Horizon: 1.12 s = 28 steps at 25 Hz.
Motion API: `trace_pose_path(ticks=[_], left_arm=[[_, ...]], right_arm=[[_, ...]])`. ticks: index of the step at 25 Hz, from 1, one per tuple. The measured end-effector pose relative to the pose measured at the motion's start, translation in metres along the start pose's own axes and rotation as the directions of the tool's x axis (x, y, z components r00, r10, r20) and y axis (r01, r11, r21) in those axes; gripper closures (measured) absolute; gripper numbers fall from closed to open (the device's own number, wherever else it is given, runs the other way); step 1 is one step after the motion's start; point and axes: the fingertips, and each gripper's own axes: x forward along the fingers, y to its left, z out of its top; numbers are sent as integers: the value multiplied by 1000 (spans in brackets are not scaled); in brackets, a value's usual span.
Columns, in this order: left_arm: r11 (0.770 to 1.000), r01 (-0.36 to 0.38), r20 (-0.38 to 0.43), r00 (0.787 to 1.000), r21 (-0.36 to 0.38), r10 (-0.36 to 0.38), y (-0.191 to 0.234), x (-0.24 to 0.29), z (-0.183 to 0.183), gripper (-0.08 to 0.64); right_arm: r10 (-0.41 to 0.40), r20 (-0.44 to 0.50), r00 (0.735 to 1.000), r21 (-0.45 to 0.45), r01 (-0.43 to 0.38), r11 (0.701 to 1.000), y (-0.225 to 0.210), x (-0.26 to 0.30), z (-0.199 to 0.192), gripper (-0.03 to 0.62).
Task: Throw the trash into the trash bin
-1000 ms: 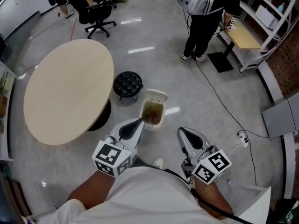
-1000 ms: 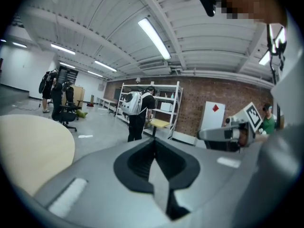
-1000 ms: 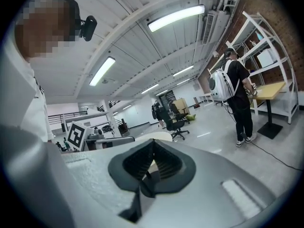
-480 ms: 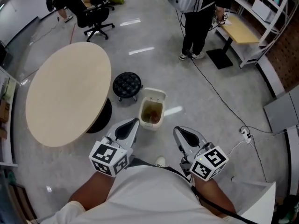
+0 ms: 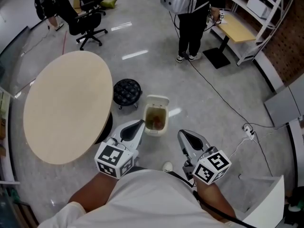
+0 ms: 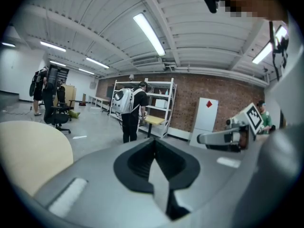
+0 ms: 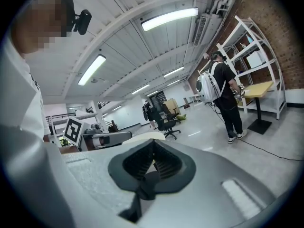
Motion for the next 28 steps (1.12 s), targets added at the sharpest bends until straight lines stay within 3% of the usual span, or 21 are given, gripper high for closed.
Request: trace_pose_path(ticks=[15,28], left_arm=[[998,70,-4,998,-8,-70,25,-10,0,554],[998,60,-11,998,-18,-60,26,-10,-5,554]], right_arm=[[-77,-41,996,-33,75,997,20,22,-8,591],[-83,-52,995,-37,81,996,19,20,-12,591]])
